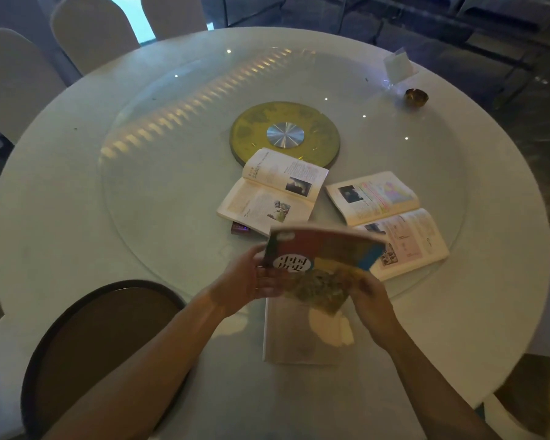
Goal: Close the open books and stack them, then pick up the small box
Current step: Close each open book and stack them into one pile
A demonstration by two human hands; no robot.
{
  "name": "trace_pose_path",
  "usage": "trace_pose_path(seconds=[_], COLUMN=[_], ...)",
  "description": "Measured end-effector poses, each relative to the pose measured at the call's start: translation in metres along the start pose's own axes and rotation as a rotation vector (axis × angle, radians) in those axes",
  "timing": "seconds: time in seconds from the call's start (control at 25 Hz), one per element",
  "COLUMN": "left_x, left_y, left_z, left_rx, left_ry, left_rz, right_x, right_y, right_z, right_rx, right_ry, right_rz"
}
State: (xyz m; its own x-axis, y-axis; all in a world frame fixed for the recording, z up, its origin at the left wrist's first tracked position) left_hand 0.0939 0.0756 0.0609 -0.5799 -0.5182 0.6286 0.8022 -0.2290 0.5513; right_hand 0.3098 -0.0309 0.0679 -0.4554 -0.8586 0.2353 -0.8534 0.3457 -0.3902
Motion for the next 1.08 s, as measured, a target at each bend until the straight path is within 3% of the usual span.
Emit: trace_pose_path(seconds=[0.16,0.28,0.56,0.88,1.08], left_x=[-0.011,-0.024,-0.056,-0.062,-0.067], left_y=[-0.015,-0.037,-0.073,-0.079,-0.084], left_z=[-0.01,-0.018,-0.067,-0.093,-0.094], left_rx=[-0.389,-0.649,-0.606,-1.042,-1.083], left_ry=[-0.049,0.017,0.107,0.223,0.208], left_rz=[0.05,0.2,0.372,0.439,0.429], right_x=[-0.012,-0.016,-0.016,-0.006,0.002], right_y=[0.003,0.015,0.037,0.052,0.054], right_z=[0.014,0.036,0.093,0.133,0.121], right_rx=[0.013,0.019,0.225,0.712,0.717], right_ry=[0.194,0.303,0.435,0.422,0.439], right_rz=[-0.002,-0.055,-0.067,-0.099,-0.072])
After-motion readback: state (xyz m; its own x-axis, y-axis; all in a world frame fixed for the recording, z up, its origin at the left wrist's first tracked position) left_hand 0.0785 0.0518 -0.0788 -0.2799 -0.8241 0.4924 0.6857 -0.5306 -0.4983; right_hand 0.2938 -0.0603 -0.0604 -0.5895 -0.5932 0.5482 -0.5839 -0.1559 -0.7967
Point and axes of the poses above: each hand's wrist, its own x-axis away from the middle knuckle, its own y-axis out of the palm, z = x × y, the point moved 9 cm from there along -x, towards the middle knuckle, and after that the axes turned 14 degrees about x, right-handed, at the moved point
